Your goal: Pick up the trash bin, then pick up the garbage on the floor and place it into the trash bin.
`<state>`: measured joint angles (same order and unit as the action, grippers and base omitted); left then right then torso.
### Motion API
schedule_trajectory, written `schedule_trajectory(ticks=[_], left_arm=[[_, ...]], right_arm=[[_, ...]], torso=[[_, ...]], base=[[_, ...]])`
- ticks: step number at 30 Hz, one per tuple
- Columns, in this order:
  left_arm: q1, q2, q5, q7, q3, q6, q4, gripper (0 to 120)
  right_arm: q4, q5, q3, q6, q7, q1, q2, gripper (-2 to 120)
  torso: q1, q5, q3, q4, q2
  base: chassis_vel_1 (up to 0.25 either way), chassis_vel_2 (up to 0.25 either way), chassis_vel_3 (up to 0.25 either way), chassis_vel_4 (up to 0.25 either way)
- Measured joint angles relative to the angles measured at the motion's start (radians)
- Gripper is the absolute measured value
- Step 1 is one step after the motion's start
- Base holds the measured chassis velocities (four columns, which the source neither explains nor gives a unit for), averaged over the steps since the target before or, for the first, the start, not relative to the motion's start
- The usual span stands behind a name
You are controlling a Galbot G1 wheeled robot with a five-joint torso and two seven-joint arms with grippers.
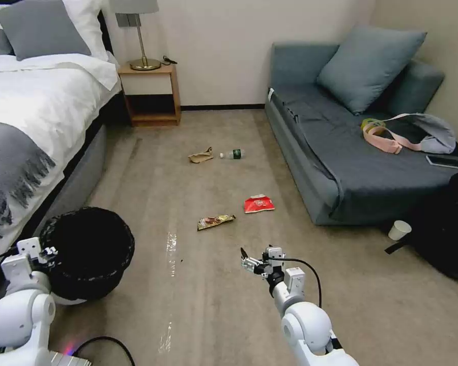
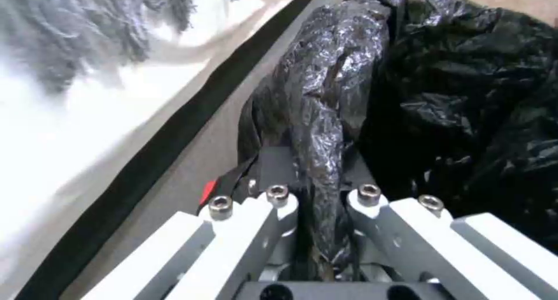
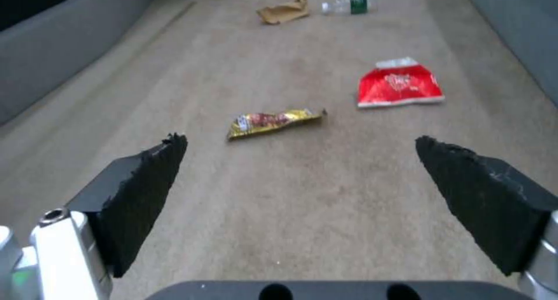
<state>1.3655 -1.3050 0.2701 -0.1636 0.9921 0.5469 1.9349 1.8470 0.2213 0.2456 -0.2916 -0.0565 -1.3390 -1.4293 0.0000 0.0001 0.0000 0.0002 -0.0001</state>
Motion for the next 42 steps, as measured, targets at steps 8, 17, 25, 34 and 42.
schedule_trajectory(ticks=[8, 17, 25, 34, 42], left_arm=[[0.05, -0.043, -0.045, 0.018, 0.039, -0.031, 0.069, 4], [0.059, -0.035, -0.033, 0.034, 0.066, -0.043, 0.074, 4], [0.066, -0.038, -0.028, 0.046, 0.068, -0.067, 0.071, 4], [0.071, -0.039, -0.011, 0.066, 0.071, -0.088, 0.063, 4], [0.078, -0.046, -0.011, 0.073, 0.063, -0.109, 0.051, 4]], right_arm=[[-0.005, 0.008, 0.0, 0.028, 0.022, -0.001, 0.005, 100], [-0.018, 0.011, -0.006, 0.047, 0.031, -0.001, -0.004, 100], [-0.021, 0.011, -0.009, 0.065, 0.048, -0.008, -0.008, 100], [-0.028, 0.011, -0.009, 0.074, 0.055, -0.007, -0.007, 100], [-0.046, 0.006, -0.011, 0.079, 0.061, -0.002, -0.011, 100]], torso=[[0.0, 0.0, 0.0, -0.0001, 0.0], [0.0, 0.0, 0.0, -0.0002, 0.0], [0.0, -0.0001, 0.0, -0.0002, 0.0], [0.0, -0.0001, 0.0, -0.0002, 0.0], [0.0, 0.0, 0.0, -0.0002, 0.0]], base=[[0.0, 0.0, 0.0, 0.0], [0.0, 0.0, 0.0, 0.0], [0.0, 0.0, 0.0, 0.0], [-0.116, 0.113, 0.112, -0.116], [-0.166, 0.165, 0.164, -0.166]])
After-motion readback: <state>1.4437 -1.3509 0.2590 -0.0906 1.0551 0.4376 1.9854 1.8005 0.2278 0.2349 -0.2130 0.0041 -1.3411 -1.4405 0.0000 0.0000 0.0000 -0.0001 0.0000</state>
